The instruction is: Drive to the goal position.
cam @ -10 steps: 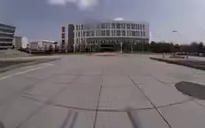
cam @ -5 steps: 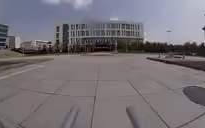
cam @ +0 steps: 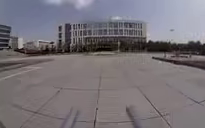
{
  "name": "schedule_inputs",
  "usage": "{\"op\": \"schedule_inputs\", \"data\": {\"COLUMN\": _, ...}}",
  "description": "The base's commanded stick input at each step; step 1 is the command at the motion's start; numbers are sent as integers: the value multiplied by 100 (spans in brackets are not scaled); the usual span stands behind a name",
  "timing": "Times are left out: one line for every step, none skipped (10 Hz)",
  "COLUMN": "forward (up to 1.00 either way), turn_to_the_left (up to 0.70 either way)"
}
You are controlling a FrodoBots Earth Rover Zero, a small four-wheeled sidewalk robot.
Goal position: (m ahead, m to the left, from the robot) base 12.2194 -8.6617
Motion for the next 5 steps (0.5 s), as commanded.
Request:
{"op": "schedule_inputs", "data": {"forward": 100, "turn_to_the_left": -38}}
{"op": "schedule_inputs", "data": {"forward": 100, "turn_to_the_left": -29}}
{"op": "schedule_inputs", "data": {"forward": 100, "turn_to_the_left": -14}}
{"op": "schedule_inputs", "data": {"forward": 100, "turn_to_the_left": 2}}
{"op": "schedule_inputs", "data": {"forward": 100, "turn_to_the_left": 2}}
